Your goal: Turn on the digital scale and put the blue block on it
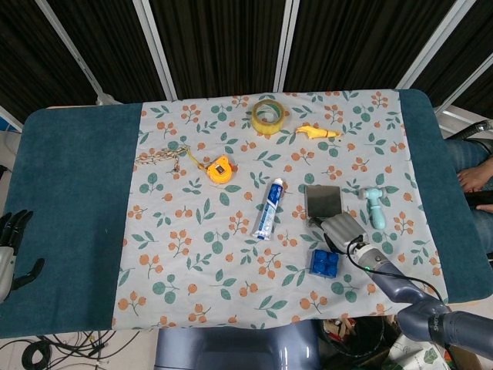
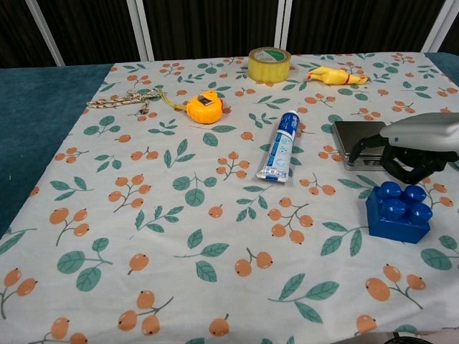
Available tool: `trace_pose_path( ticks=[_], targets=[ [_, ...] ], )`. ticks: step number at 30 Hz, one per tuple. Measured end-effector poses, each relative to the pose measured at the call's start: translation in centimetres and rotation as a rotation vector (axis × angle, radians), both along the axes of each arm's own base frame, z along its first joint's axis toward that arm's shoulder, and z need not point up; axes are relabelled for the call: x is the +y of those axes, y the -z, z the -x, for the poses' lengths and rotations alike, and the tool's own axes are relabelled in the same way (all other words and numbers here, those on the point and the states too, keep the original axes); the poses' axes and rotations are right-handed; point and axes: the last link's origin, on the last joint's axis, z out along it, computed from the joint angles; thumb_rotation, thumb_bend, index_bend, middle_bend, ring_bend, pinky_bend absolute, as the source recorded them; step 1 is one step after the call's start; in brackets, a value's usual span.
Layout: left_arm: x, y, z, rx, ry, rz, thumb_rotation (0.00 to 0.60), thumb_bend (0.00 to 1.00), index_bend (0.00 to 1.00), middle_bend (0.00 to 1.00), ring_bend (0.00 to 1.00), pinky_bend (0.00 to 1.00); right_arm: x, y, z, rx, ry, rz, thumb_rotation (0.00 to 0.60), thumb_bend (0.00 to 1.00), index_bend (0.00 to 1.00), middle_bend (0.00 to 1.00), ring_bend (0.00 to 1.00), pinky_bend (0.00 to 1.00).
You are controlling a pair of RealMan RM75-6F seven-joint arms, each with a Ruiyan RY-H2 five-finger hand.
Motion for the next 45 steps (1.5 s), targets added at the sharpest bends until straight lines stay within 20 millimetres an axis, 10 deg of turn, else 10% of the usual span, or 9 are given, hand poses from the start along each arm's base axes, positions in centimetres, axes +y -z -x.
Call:
trace_pose_path(
  ticks=[28,41,45],
  targets=[
    [0.0,0.0,0.0,0.002,-0.002,0.002,0.600,0.30,0.01,0.07,0.03,0.03,0.2,0.5,0.5,0.067,-0.020,-0.029,0.600,0.77,0.49,0.70,0.79,0.63],
    [0.0,0.0,0.0,0.000,-0.003,0.002,0.600,0.30,0.01,0.07,0.03,0.03,-0.4,-0.4,-1.4,0.003,-0.054,0.066,0.600,0.76,0.31,0.68,0.78,0.63],
    [0.0,0.0,0.0,0.001,-0.003,0.001,0.600,0.30,0.01,0.07,0.03,0.03,-0.6,-0.7,-1.7,-0.027,-0.053,0.104,0.600,0.56,0.25,0.48,0.65,0.56]
  ],
)
